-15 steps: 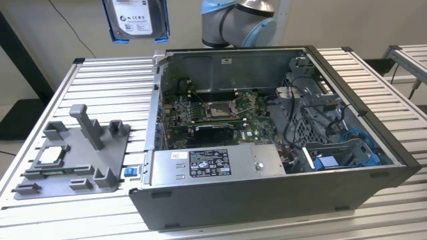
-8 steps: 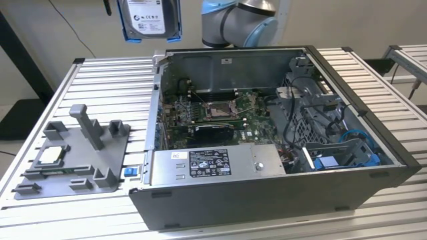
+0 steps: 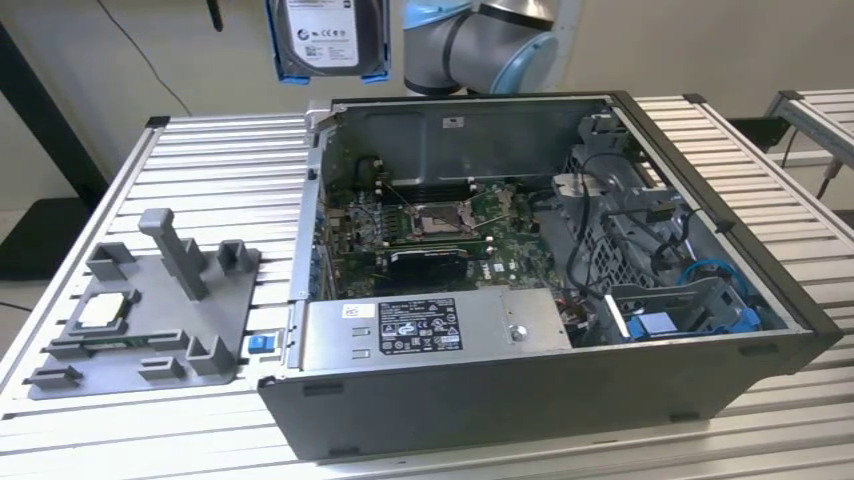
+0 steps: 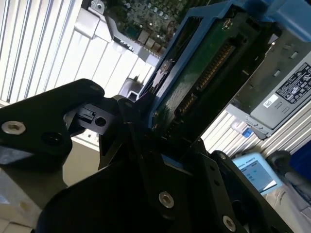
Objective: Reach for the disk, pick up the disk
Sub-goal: 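Pick up the disk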
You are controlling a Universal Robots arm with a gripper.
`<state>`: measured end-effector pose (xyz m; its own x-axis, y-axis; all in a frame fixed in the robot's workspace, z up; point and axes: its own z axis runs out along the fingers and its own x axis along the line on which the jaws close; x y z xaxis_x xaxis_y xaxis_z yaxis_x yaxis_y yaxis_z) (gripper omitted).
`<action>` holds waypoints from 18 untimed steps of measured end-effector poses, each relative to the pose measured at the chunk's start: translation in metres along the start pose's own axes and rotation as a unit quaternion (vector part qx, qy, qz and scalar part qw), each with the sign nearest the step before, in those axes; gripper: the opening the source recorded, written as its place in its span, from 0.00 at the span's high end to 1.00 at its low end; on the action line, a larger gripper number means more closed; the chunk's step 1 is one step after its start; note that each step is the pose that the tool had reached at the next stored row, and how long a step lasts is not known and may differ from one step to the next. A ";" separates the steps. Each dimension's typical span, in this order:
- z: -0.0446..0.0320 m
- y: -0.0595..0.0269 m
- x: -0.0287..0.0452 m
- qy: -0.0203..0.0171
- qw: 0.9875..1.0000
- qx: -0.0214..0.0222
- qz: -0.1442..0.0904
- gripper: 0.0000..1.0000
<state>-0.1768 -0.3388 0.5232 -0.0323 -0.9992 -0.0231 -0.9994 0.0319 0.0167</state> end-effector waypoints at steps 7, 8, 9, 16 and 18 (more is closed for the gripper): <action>-0.0004 -0.0222 -0.0007 0.000 1.000 0.000 0.000 1.00; -0.0005 -0.0255 -0.0008 0.000 1.000 -0.001 0.000 1.00; -0.0005 -0.0287 -0.0009 0.000 1.000 -0.001 0.000 1.00; -0.0009 -0.0517 -0.0017 0.000 1.000 -0.001 0.000 1.00; -0.0010 -0.0577 -0.0019 0.000 1.000 -0.001 0.000 1.00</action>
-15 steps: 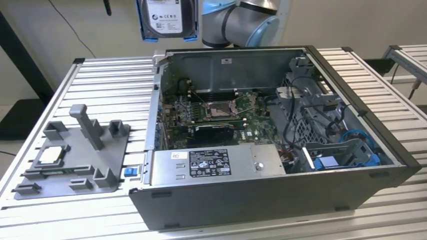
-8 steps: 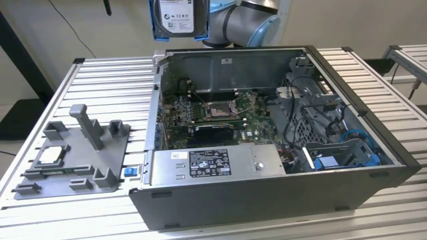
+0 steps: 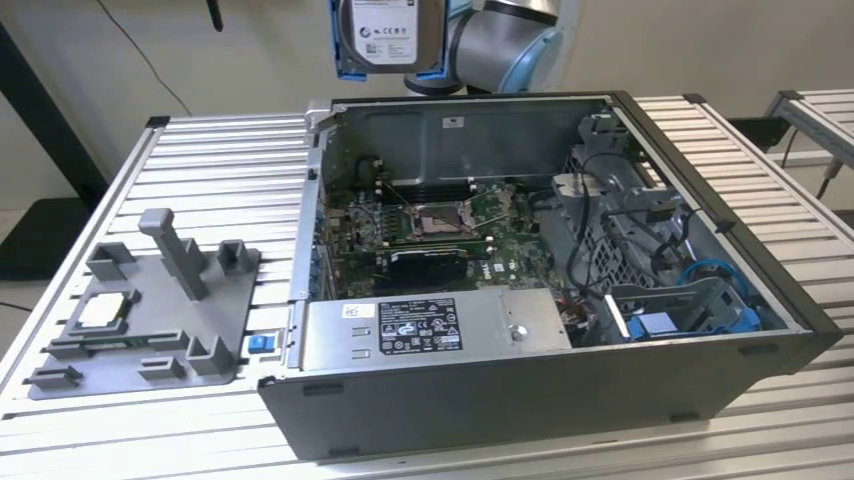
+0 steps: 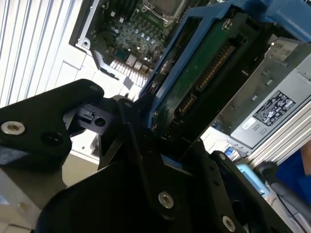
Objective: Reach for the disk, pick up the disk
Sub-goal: 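Pick up the disk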
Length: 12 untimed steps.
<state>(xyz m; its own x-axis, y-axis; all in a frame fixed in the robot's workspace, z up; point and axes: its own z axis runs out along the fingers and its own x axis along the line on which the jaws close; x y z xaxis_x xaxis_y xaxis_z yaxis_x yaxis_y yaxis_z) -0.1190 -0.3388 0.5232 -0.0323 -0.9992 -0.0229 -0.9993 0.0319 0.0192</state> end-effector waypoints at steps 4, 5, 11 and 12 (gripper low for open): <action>-0.0002 -0.0122 -0.0004 0.000 1.000 0.000 0.000 1.00; -0.0003 -0.0151 -0.0005 0.000 1.000 0.000 0.000 1.00; -0.0006 -0.0328 -0.0011 0.000 1.000 -0.001 0.000 1.00; -0.0006 -0.0357 -0.0012 0.000 1.000 -0.001 0.000 1.00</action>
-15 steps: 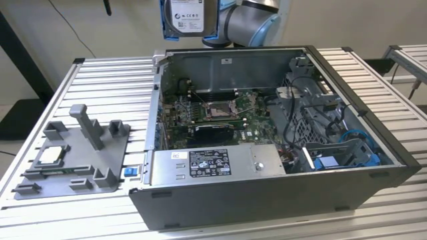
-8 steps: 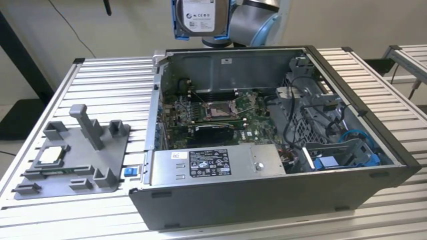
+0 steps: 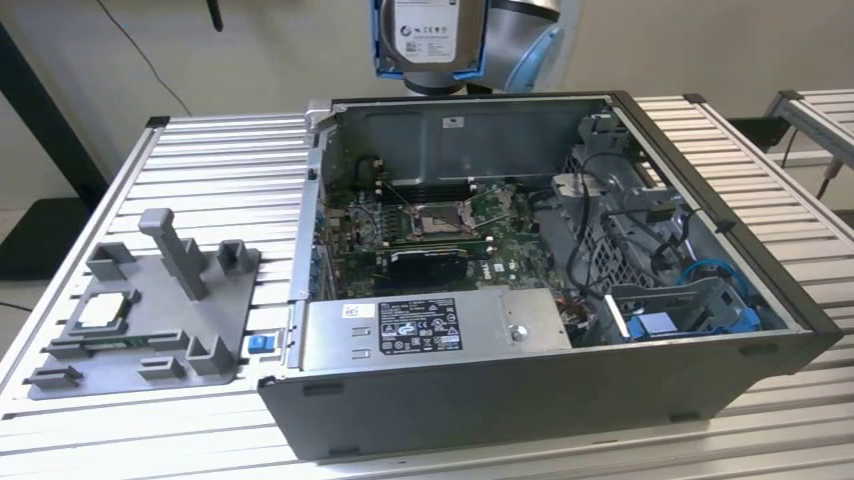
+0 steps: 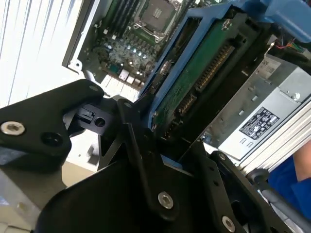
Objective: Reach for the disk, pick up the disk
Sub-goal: 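Pick up the disk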
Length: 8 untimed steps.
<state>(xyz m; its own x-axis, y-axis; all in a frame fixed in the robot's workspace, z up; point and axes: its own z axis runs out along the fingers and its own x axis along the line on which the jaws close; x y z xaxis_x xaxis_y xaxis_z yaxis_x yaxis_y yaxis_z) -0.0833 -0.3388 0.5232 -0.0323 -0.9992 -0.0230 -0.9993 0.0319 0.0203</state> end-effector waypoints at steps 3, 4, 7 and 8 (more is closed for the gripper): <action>-0.0002 -0.0088 -0.0003 0.000 1.000 0.000 0.000 1.00; -0.0002 -0.0117 -0.0004 0.000 1.000 0.000 0.000 1.00; -0.0004 -0.0201 -0.0006 0.000 1.000 0.000 0.000 1.00; -0.0005 -0.0230 -0.0008 0.000 1.000 0.000 0.000 1.00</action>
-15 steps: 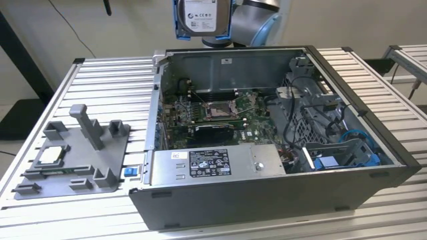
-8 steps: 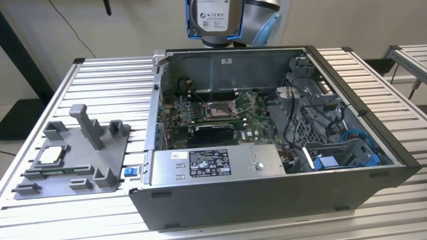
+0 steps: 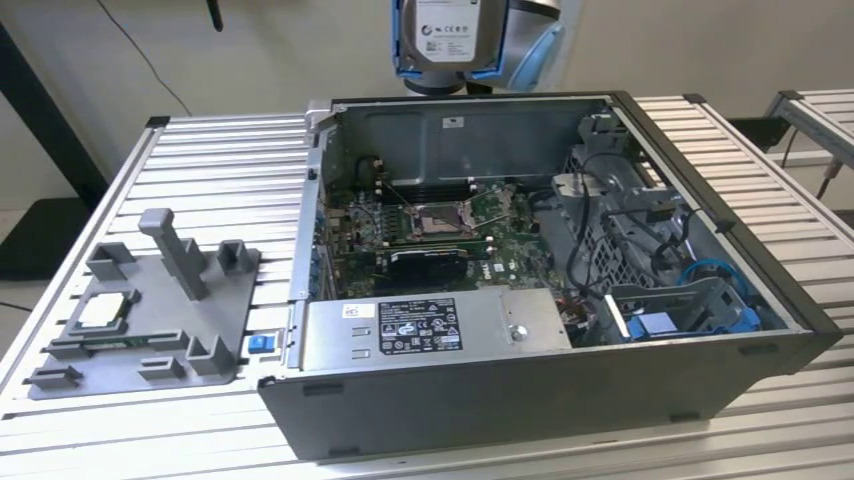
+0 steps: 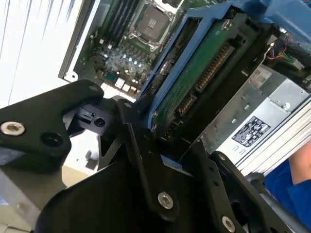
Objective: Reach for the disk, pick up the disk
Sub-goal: 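Pick up the disk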
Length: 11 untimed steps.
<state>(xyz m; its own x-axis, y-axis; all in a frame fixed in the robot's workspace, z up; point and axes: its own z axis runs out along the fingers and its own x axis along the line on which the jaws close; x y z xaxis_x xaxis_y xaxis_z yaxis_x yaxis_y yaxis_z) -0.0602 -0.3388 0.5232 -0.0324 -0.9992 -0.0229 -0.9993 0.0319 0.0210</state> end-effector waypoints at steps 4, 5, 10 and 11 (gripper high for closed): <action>-0.0002 -0.0115 -0.0004 0.000 1.000 0.000 0.000 1.00; -0.0003 -0.0144 -0.0005 0.000 1.000 0.000 0.000 1.00; -0.0006 -0.0304 -0.0010 0.000 1.000 0.000 0.000 1.00; -0.0007 -0.0338 -0.0011 0.000 1.000 -0.001 0.000 1.00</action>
<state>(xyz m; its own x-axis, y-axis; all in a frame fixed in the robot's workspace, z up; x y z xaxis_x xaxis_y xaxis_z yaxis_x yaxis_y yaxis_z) -0.0264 -0.3388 0.5233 -0.0324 -0.9992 -0.0228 -0.9992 0.0319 0.0220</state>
